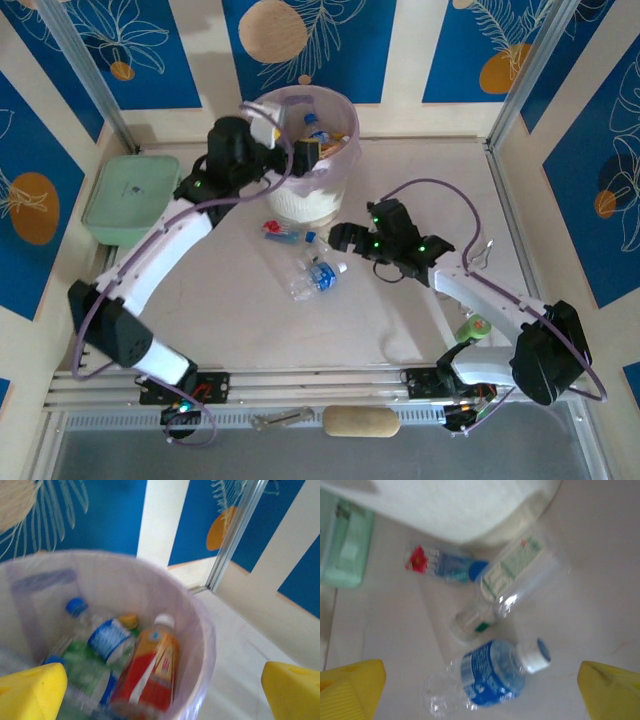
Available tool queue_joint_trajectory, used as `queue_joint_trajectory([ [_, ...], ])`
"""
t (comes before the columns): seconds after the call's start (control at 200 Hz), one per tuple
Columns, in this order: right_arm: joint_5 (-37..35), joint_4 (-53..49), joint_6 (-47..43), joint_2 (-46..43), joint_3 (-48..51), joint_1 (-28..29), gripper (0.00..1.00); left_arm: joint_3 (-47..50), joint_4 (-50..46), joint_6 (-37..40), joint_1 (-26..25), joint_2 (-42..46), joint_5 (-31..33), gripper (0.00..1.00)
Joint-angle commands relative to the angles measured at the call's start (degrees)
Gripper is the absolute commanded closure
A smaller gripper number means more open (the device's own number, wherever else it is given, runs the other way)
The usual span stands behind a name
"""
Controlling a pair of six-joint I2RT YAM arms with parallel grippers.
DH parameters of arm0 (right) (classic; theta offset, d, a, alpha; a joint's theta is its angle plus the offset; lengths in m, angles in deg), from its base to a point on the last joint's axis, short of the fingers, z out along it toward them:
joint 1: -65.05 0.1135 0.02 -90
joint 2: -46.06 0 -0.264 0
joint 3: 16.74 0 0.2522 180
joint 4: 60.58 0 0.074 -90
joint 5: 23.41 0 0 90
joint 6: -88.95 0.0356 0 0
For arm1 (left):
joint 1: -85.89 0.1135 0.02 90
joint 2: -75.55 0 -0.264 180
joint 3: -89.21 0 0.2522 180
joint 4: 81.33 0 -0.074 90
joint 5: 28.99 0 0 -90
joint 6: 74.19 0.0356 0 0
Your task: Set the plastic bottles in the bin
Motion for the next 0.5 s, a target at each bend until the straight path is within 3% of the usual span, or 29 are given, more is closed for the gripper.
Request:
queue_joint_trajectory([
  [0.0, -1.90, -7.36, 6.44, 1.46, -0.83, 4.09, 0.01, 12.35, 8.00, -4.11, 0.05, 5.54, 6.59, 0.01],
  [0.215, -3.97, -11.35, 17.53, 5.06, 1.12, 10.71, 0.01, 32.90, 11.71, -10.28, 0.22, 17.45, 13.02, 0.01],
  [0.495, 0.31, -7.23, 24.31, 14.52, -0.66, 14.26, 0.01, 45.50, 7.78, -15.30, 0.73, 25.90, 17.39, 0.01],
])
